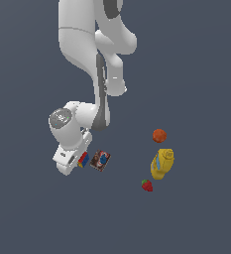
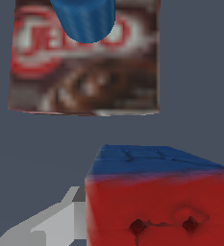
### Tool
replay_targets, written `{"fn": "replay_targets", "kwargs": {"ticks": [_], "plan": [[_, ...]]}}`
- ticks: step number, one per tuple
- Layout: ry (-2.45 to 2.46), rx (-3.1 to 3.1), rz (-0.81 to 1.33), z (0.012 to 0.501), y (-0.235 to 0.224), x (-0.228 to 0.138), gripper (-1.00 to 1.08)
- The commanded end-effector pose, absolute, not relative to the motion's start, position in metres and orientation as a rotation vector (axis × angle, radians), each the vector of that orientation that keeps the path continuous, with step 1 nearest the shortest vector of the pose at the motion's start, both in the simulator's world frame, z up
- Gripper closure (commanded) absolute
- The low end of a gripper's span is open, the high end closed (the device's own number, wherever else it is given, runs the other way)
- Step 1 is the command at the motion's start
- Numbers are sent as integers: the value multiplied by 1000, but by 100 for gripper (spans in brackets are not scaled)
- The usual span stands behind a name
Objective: Pick up a designated object from a clutter of objects.
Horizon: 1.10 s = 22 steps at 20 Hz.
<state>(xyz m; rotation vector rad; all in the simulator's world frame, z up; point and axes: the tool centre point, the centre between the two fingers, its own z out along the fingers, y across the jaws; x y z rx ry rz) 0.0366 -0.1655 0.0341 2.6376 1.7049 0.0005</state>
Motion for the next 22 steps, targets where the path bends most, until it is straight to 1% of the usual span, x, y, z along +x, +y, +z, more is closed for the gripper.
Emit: {"fn": "replay_targets", "kwargs": {"ticks": [1,6,11,16,22], "plan": [[1705,2637,1,34,-165,37,108],[1705,2637,1,46,-164,38,108],[1706,2637,0,73,-160,41,108],[1708,2636,0,116,-153,47,108],[1710,2636,1,183,-143,56,108]]}}
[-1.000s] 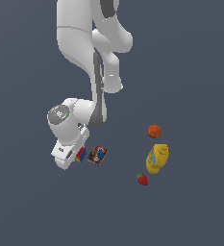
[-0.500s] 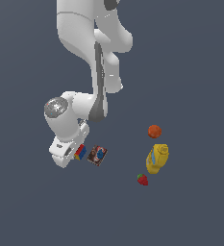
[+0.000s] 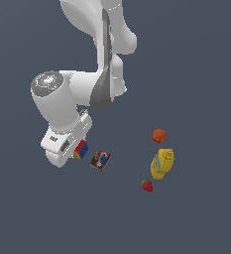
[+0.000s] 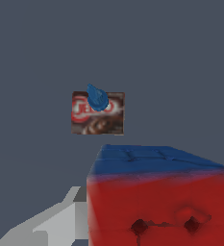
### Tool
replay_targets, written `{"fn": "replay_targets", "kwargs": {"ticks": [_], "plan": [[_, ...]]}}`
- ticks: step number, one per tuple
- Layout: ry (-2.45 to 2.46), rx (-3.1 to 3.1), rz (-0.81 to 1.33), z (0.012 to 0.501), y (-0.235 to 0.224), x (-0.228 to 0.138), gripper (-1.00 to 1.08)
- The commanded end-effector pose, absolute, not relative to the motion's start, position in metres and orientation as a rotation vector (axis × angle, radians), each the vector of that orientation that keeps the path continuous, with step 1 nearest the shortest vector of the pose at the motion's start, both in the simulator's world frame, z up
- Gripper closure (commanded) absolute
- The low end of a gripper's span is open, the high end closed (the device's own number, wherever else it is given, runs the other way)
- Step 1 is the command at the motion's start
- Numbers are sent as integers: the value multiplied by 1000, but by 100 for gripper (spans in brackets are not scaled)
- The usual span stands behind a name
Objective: Pick up a designated object from a clutter of objects.
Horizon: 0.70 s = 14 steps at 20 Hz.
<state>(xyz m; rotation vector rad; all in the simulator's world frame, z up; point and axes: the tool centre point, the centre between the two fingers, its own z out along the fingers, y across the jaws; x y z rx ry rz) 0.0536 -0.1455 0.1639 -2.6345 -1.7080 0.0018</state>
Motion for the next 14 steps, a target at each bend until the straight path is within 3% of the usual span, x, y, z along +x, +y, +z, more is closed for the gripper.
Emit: {"fn": "replay_targets", "kwargs": {"ticks": [1,14], "plan": [[-1709,-2635,-1,195,-141,58,108],[-1708,-2635,-2,326,-124,79,108]]}}
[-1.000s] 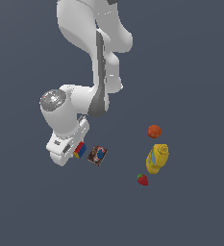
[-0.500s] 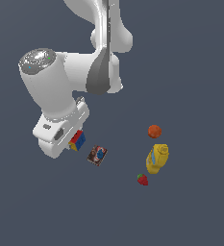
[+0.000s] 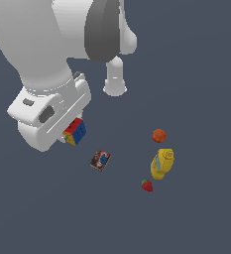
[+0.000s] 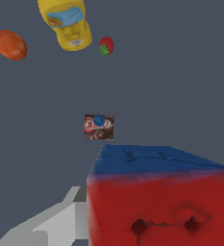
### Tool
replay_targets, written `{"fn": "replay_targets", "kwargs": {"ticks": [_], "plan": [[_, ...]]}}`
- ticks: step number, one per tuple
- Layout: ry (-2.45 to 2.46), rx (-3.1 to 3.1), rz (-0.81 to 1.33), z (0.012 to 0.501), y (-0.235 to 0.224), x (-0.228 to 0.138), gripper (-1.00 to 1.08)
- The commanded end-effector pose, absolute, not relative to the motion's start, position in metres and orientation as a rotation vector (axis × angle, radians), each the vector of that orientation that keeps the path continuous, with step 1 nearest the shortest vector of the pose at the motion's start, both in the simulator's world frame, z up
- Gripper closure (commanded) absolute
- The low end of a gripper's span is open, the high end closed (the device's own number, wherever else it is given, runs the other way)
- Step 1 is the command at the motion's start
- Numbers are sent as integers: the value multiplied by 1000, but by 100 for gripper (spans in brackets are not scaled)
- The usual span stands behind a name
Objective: Pick up a designated object from a clutter of objects.
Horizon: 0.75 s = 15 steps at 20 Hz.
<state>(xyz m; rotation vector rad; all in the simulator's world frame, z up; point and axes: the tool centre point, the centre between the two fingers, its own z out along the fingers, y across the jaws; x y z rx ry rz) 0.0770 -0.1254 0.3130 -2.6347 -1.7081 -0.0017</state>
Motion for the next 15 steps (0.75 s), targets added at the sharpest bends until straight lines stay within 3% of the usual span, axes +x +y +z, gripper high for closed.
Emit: {"fn": "replay_targets", "kwargs": {"ticks": [1,15], "plan": [[-1707,-2636,-2,333,-123,80,108],[-1705,-2639,0,372,-120,90,108]]}}
